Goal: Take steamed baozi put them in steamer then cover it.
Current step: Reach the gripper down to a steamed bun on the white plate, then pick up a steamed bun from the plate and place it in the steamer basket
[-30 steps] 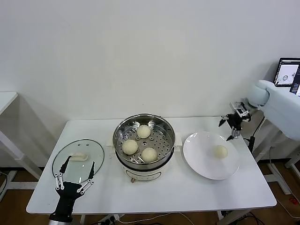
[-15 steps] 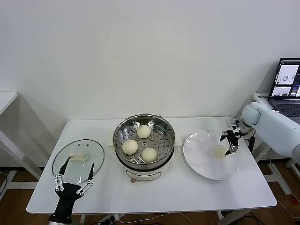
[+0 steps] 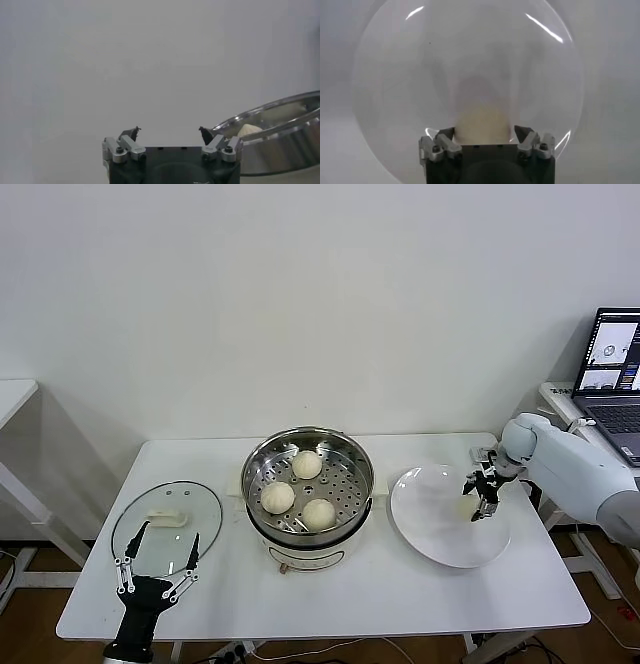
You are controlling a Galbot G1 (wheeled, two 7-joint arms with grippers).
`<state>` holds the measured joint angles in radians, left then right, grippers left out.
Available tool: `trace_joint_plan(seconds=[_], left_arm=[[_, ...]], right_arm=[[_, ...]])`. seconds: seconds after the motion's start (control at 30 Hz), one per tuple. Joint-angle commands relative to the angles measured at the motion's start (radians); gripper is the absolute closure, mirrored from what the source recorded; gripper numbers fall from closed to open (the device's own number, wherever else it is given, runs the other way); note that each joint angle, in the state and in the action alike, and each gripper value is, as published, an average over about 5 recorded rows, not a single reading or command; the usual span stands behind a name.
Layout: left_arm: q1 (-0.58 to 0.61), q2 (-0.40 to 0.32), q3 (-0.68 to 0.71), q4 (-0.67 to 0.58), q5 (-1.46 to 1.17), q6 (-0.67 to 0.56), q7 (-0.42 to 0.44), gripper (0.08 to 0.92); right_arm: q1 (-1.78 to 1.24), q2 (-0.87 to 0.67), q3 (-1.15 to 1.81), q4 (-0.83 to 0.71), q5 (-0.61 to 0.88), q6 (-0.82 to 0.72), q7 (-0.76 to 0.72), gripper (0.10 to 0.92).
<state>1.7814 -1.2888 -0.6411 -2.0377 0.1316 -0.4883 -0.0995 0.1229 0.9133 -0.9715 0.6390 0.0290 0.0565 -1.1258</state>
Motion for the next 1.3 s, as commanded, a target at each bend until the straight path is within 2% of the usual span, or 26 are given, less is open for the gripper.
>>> trace_joint_plan(seconds=[0.03, 0.33, 0.53, 0.73, 0.93, 1.3], left_arm=[[-0.001, -0.001, -0.001, -0.001, -0.001, 0.000, 0.000, 0.177], [-0.009, 0.005, 0.004, -0.004, -0.001, 0.002, 0.000, 0.177], [-0.014, 0.009, 0.012, -0.009, -0.001, 0.003, -0.001, 0.177], [-0.015, 0.009, 0.014, -0.012, -0.001, 0.003, -0.001, 0.177], [-0.016, 0.007, 0.013, -0.012, -0.001, 0.003, -0.003, 0.177], [-0.015, 0.006, 0.003, -0.008, -0.003, 0.000, -0.008, 0.177]], right_arm=[[0.028, -0.002, -0.012, 0.015, 0.003, -0.007, -0.009, 0.379], [0.343, -0.048, -0.196, 0.246, 0.201, -0.029, -0.160, 0.389], [0.637, 0.052, -0.398, 0.402, 0.433, -0.093, -0.214, 0.389], [0.745, 0.184, -0.487, 0.506, 0.600, -0.155, -0.197, 0.389], [0.734, 0.288, -0.536, 0.543, 0.616, -0.190, -0.146, 0.389], [0.614, 0.371, -0.575, 0.498, 0.543, -0.210, -0.065, 0.381]])
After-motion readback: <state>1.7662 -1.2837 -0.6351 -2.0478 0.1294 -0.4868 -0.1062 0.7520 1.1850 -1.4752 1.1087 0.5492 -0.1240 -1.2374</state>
